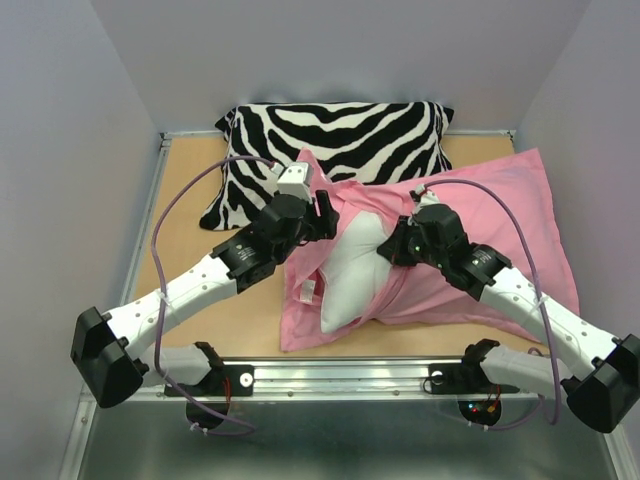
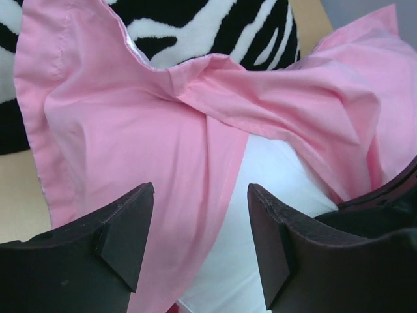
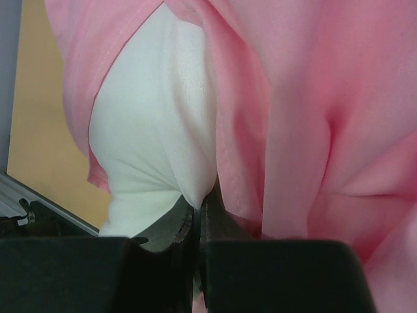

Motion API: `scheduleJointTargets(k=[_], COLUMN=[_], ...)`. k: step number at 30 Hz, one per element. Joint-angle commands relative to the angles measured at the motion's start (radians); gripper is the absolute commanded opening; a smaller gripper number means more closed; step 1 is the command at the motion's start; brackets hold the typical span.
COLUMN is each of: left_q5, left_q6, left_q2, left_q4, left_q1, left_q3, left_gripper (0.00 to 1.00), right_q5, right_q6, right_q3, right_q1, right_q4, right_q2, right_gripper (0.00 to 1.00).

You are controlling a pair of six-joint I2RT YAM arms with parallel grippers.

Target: Remove the pillowcase from the pillow

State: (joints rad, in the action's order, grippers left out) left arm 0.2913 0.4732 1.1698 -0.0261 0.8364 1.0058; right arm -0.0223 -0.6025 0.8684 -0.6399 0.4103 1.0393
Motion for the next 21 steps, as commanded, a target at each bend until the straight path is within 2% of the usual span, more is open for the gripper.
scheduleJointTargets(k=[1,10,13,16,17,18,21], left_q5=[0.058,0.094,0.1,0.187,0.254,0.284,0.328], left_q6=[-0.084,-0.117,-0.114,-0.088,-0.073,-0.058,-0.007], left_q2=[0.042,0.133,0.134,0.146,0.165,0.175,0.198], left_q4=[-0.089,-0.106,-0.092,-0.126,-0.164,-0.181,-0.207], left_q1=[0.032,0.07,0.07,0.067,0.064,0.056,0.003], left_q3=[0.042,0.048,0.045,0.057,0.08,0.089,0.112], left_gripper=[0.71,0.71,0.67,0.48,0.35,0.27,0.08], right_q5=[0.061,0.093,0.101,0.104,0.105,0.11,0.116], right_q6=[0.013,0.017,0.012,0.009,0.01,0.01,0.007], right_q3=[0.046,0.081,0.081,0.084,0.089,0.09,0.093], right_q1=[-0.02,-0.049,-0.053,-0.063,-0.066,-0.067,-0.069], right_q4=[-0.022,-0.011,-0.008,-0.001,0.008,0.015,0.042], right_q2=[0.022,0.057,0.059,0.047,0.044,0.03,0.008], right_gripper=[0.01,0.0,0.01,0.01,0.0,0.01,0.0])
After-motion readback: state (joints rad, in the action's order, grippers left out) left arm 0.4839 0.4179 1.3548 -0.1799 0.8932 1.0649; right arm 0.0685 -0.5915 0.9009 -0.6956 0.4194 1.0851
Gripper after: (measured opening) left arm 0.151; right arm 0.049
